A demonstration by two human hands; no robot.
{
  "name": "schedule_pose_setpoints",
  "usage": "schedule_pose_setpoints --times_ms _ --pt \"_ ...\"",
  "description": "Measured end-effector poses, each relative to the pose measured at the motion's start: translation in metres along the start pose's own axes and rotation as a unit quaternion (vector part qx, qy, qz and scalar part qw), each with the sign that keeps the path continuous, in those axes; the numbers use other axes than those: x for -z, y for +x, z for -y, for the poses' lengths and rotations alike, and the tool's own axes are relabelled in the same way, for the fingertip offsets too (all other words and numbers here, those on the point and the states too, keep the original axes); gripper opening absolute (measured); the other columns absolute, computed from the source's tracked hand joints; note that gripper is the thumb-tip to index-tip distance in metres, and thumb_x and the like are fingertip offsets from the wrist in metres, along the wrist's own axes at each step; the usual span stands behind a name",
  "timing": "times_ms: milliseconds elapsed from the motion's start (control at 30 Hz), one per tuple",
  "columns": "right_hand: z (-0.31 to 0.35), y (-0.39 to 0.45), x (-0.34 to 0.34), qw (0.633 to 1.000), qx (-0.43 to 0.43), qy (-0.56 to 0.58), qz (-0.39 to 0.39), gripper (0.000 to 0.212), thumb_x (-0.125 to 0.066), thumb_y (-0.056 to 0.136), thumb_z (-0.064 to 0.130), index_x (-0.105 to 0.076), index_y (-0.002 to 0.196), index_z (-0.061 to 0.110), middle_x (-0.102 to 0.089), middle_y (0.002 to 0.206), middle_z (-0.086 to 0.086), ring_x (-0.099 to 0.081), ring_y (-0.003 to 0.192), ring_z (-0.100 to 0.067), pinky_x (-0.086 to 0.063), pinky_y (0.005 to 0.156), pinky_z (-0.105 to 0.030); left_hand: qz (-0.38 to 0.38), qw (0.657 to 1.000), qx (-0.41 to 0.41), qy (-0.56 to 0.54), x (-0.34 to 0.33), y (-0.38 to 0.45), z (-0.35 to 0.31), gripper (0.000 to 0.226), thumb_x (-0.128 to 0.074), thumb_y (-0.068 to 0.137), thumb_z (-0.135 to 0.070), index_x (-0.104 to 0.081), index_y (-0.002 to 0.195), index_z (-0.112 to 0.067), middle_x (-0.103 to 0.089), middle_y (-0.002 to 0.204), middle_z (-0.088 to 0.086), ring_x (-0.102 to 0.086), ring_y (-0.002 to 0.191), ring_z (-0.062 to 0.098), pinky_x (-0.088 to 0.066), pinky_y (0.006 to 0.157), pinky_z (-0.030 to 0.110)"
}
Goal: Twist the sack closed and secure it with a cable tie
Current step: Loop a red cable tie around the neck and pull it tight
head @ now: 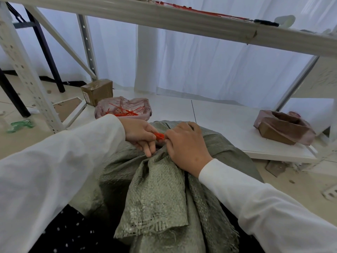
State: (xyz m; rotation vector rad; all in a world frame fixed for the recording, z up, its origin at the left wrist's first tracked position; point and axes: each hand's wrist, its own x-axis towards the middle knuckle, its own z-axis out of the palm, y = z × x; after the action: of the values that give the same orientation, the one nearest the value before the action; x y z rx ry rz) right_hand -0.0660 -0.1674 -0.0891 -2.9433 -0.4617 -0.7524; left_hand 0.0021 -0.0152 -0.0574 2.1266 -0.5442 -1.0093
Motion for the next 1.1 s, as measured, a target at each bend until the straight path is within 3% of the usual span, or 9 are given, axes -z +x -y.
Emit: schedule_pose_setpoints --times_ms 200,533,700,833,967,1100 --pt "0.003 0.004 -0.003 1.0 -0.008 -0.003 -0.013 0.027 -0.037 0.071 0.029 -0.056 0.056 0.016 -0.058 0.059 0.002 -0.06 0.074 -0.025 -0.048 0.086 -0.051 -0.02 0.999 -0.008 0.03 -0.002 -0.003 0.001 0.032 -0.029 0.1 -0.009 -0.051 0.123 -0.014 -0.068 0.064 -0.01 -0.066 0.058 -0.001 -0.049 0.062 0.015" --pt "-0.002 0.005 -0.013 0.997 0.034 -0.039 -0.05 0.032 -0.037 0.071 0.03 -0.06 0.053 0.016 -0.057 0.059 0.002 -0.058 0.071 -0.026 -0.051 0.081 -0.047 -0.056 0.99 -0.02 0.131 -0.005 -0.006 -0.003 0.035 -0.028 0.099 -0.011 -0.052 0.124 -0.013 -0.066 0.075 -0.007 -0.064 0.054 -0.005 -0.046 0.06 0.013" --pt "-0.002 0.006 -0.012 0.999 0.025 -0.035 -0.029 0.032 -0.037 0.073 0.03 -0.059 0.054 0.016 -0.056 0.059 0.003 -0.057 0.073 -0.025 -0.049 0.081 -0.048 -0.064 0.985 -0.041 0.155 -0.008 -0.008 -0.005 0.034 -0.03 0.099 -0.011 -0.053 0.122 -0.016 -0.067 0.075 -0.011 -0.063 0.054 -0.006 -0.047 0.07 0.017" --pt "0.0 0.006 -0.008 1.0 0.011 -0.027 0.001 0.034 -0.035 0.073 0.03 -0.06 0.056 0.015 -0.056 0.061 0.002 -0.056 0.074 -0.026 -0.048 0.083 -0.048 -0.068 0.98 -0.054 0.18 -0.008 -0.01 -0.005 0.03 -0.032 0.098 -0.011 -0.058 0.112 -0.02 -0.07 0.078 -0.008 -0.066 0.06 -0.004 -0.047 0.074 0.01" --pt "-0.001 0.007 -0.004 0.999 0.007 -0.016 0.044 0.04 -0.028 0.075 0.032 -0.062 0.063 0.014 -0.048 0.065 0.004 -0.053 0.083 -0.027 -0.041 0.089 -0.048 -0.096 0.968 -0.078 0.219 -0.011 -0.013 -0.007 0.027 -0.035 0.096 -0.011 -0.06 0.097 -0.02 -0.073 0.087 -0.001 -0.068 0.067 0.005 -0.05 0.079 0.015" --pt "0.001 0.008 0.002 0.996 0.0 -0.003 0.084 0.048 -0.019 0.075 0.035 -0.062 0.07 0.014 -0.038 0.072 0.007 -0.049 0.092 -0.026 -0.034 0.097 -0.047 -0.132 0.944 -0.075 0.294 -0.014 -0.013 -0.009 0.027 -0.037 0.095 -0.012 -0.062 0.094 -0.003 -0.073 0.09 0.01 -0.069 0.079 0.024 -0.053 0.085 0.038"
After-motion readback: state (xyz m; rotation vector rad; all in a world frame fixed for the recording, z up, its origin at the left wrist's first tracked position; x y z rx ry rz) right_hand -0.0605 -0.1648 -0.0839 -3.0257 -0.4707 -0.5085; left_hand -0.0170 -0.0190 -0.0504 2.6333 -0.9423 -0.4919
